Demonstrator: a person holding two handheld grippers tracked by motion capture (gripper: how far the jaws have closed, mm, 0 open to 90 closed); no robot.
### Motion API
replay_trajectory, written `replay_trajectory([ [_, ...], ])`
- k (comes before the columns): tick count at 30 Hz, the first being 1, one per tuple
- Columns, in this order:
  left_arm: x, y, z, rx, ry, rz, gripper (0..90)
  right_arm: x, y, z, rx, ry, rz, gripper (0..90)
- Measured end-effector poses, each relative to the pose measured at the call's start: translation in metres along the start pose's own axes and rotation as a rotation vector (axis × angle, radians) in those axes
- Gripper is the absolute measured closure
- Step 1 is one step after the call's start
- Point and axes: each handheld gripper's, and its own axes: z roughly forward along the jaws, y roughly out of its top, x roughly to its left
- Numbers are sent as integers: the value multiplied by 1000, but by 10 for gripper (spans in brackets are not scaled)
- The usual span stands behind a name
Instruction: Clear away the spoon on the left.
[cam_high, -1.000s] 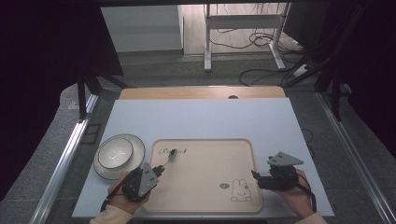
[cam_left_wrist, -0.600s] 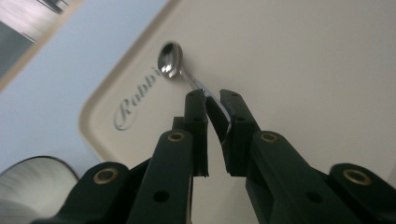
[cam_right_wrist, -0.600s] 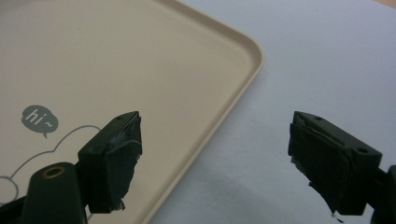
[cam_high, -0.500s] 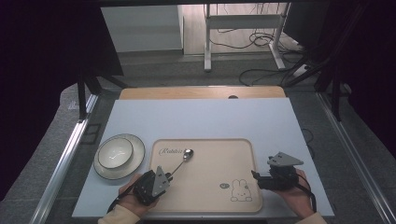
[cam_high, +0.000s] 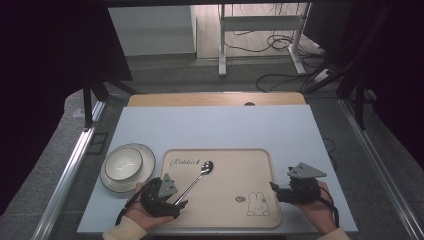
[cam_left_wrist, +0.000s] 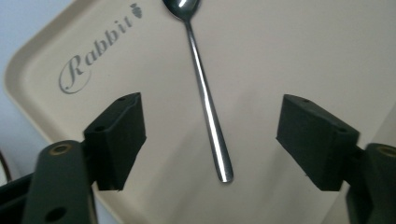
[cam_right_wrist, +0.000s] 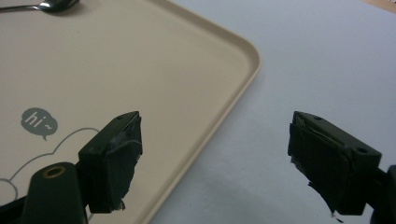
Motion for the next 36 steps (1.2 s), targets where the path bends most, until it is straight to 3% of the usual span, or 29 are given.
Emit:
replay_trajectory([
  [7, 3, 0, -2, -31, 5, -31, 187, 0, 0, 2, 8, 6, -9, 181],
  [17, 9, 0, -17, -105, 54, -51, 189, 1, -1, 1, 5, 12, -8, 180],
  [24, 27, -4, -30, -189, 84, -142, 190, -3, -2, 2, -2, 25, 2, 179],
  [31, 32, -9, -34, -199, 128, -172, 192, -4, -4, 1, 0, 51, -3, 179],
  [36, 35, -16, -46, -223, 157, -197, 193, -5, -4, 0, -10, 52, -1, 179],
])
